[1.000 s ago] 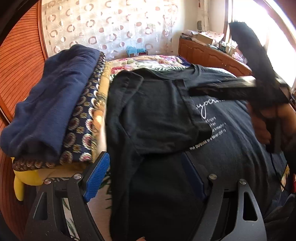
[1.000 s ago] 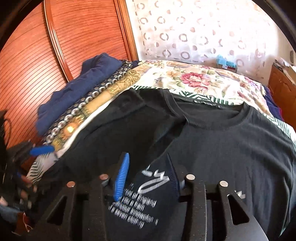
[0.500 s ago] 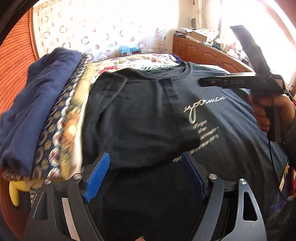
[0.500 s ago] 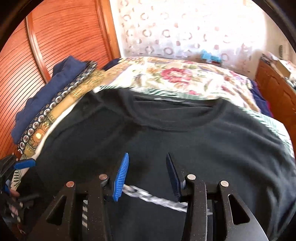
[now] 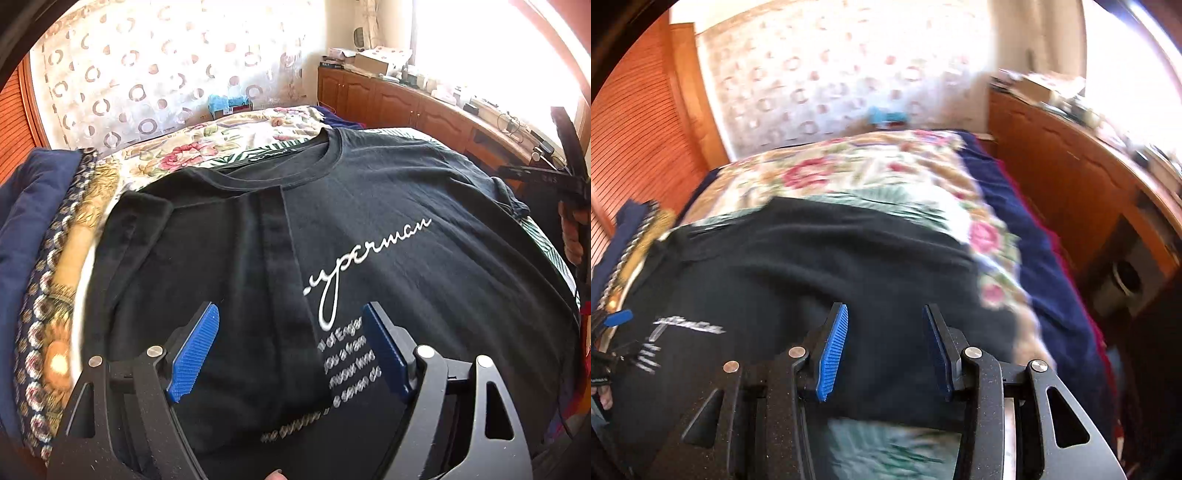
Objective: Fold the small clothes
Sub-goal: 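Move the right gripper to the opposite side edge and close on it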
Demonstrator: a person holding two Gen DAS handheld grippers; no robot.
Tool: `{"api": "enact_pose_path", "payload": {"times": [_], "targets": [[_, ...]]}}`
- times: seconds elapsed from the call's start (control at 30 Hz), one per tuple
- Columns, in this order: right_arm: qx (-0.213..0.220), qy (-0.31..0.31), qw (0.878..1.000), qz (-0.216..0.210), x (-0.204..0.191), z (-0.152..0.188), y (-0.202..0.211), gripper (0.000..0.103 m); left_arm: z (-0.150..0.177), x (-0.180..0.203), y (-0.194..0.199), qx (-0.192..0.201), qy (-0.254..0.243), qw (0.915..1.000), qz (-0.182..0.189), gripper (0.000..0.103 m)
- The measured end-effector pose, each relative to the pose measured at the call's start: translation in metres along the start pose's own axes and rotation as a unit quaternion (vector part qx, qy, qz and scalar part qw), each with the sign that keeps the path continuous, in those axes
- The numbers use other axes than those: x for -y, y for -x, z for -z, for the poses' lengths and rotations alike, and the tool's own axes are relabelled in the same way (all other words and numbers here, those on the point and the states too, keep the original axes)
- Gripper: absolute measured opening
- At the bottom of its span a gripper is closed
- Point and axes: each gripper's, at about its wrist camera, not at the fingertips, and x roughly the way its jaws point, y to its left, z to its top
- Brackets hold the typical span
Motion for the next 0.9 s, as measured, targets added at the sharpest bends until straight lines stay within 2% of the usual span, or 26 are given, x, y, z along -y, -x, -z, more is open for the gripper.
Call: {"api": "enact_pose_path", "payload": {"times": [0.2,0.33,0.43,0.5,0.73,0.9], "targets": [[-0.018,-0.037,0.999,0.016,0.032,0.016,-0.004,0.044,-0.005,0.006,-0.02,-0.02,0.002,0.9998,-0.007,0.081],[-0.023,-0.049,0.998,0.01,0.037,0.009,-0.008,0.044,-0.005,0.007,-0.02,-0.022,0.003,0.9997,-0.006,0.084],[-0.03,-0.056,0.998,0.006,0.039,0.001,-0.01,0.044,-0.006,0.01,-0.023,-0.027,-0.006,0.9996,0.0,0.092],[-0.035,-0.058,0.998,0.005,0.039,-0.004,-0.012,0.044,-0.006,0.014,-0.026,-0.035,-0.015,0.9992,0.008,0.103],[-0.039,-0.081,0.996,-0.003,0.047,-0.005,-0.012,0.055,-0.009,0.016,-0.029,-0.037,-0.018,0.9991,0.009,0.103],[-0.046,-0.103,0.993,-0.021,0.052,-0.001,-0.014,0.056,-0.008,0.015,-0.029,-0.037,-0.018,0.9991,0.009,0.103]]}}
